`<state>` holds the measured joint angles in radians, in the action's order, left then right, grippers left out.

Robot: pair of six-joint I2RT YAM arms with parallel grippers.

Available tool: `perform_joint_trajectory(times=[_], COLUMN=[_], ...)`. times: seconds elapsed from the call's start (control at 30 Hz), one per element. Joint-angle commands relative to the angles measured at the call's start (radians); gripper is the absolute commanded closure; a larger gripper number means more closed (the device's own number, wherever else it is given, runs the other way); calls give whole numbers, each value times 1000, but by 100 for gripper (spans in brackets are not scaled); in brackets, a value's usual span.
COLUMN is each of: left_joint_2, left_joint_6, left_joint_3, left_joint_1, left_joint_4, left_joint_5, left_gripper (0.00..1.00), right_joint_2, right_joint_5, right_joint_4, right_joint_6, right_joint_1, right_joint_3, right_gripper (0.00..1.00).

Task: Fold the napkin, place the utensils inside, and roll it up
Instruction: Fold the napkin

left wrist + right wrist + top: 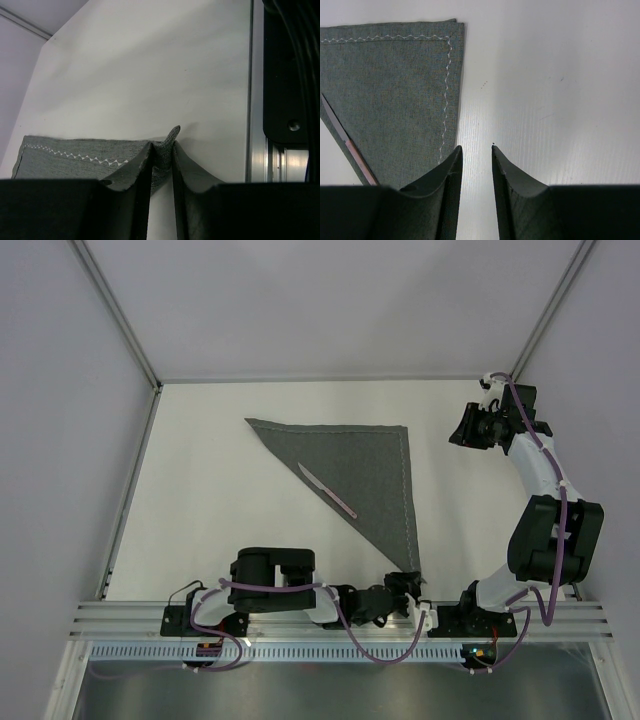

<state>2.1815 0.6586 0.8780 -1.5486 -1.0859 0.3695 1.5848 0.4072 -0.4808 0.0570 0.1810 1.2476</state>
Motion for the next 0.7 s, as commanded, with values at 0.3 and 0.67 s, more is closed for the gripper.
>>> perform_joint_trajectory(times=[0.3,0.67], left_joint_2=[-58,-248], left_joint_6=[-131,-448], left_joint_3=[62,-10], left_joint_1=[54,198], left_joint_4=[6,76], left_joint_5=[14,42], left_gripper=[98,98], right_joint_2=[-22,-11], right_joint_5=[13,21], right_joint_4=[22,19], right_joint_6=[18,15], right_joint_1=[5,5], right_joint_3=[-4,-2], right_gripper=[65,65])
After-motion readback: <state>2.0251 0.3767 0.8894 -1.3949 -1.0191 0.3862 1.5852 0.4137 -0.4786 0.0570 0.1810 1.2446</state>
